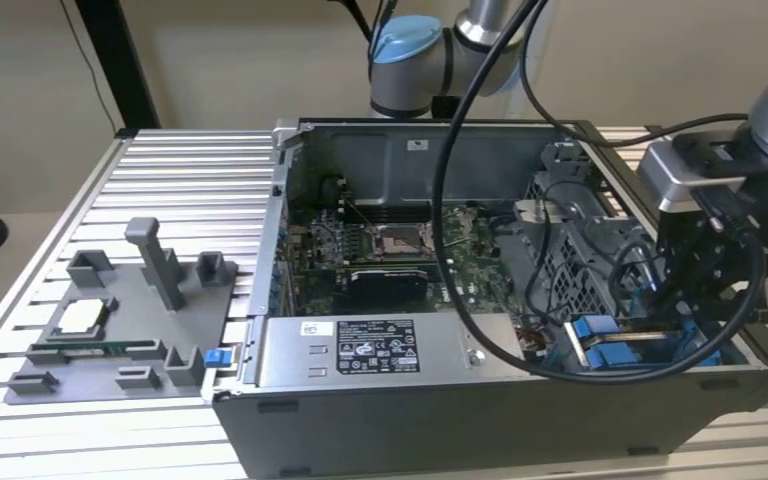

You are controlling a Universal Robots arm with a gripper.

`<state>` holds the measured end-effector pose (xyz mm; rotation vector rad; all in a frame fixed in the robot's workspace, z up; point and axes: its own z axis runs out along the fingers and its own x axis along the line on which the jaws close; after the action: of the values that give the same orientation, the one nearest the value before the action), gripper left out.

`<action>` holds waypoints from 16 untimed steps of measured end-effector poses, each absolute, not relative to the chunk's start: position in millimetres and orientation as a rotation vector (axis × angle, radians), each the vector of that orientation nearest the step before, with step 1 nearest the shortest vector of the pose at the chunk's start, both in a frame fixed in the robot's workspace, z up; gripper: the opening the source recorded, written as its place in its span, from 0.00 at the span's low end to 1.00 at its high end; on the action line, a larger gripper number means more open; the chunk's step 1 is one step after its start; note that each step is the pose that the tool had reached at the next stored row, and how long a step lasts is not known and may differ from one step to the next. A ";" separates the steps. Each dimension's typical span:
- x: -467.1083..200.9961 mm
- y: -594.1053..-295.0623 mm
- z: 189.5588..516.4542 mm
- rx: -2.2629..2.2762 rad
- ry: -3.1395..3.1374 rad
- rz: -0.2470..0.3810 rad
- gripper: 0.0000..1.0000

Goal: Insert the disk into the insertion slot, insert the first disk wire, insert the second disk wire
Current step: 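Insert the first disk wire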

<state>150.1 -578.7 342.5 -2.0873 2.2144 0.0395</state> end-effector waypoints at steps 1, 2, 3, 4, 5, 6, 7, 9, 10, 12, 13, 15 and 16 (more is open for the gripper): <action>150.1 -578.7 342.1 -2.087 2.215 0.039 0.00; 150.1 -578.8 341.7 -2.087 2.215 0.039 0.00; 150.0 -578.8 341.3 -2.087 2.215 0.039 0.00; 150.1 -578.8 341.0 -2.087 2.215 0.039 0.00; 150.1 -578.9 340.8 -2.087 2.214 0.040 0.00; 150.1 -578.9 340.5 -2.087 2.214 0.041 0.00; 150.1 -578.8 340.2 -2.086 2.213 0.042 0.00; 150.1 -578.8 339.6 -2.085 2.212 0.045 0.00; 150.1 -578.8 339.6 -2.084 2.212 0.046 0.00; 150.0 -578.8 339.5 -2.083 2.211 0.048 0.00; 150.0 -578.8 339.2 -2.083 2.211 0.048 0.00; 150.0 -578.8 337.7 -2.083 2.211 0.048 0.00; 150.0 -578.8 336.5 -2.083 2.210 0.049 0.00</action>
<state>150.0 -578.8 336.5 -2.0829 2.2104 0.0488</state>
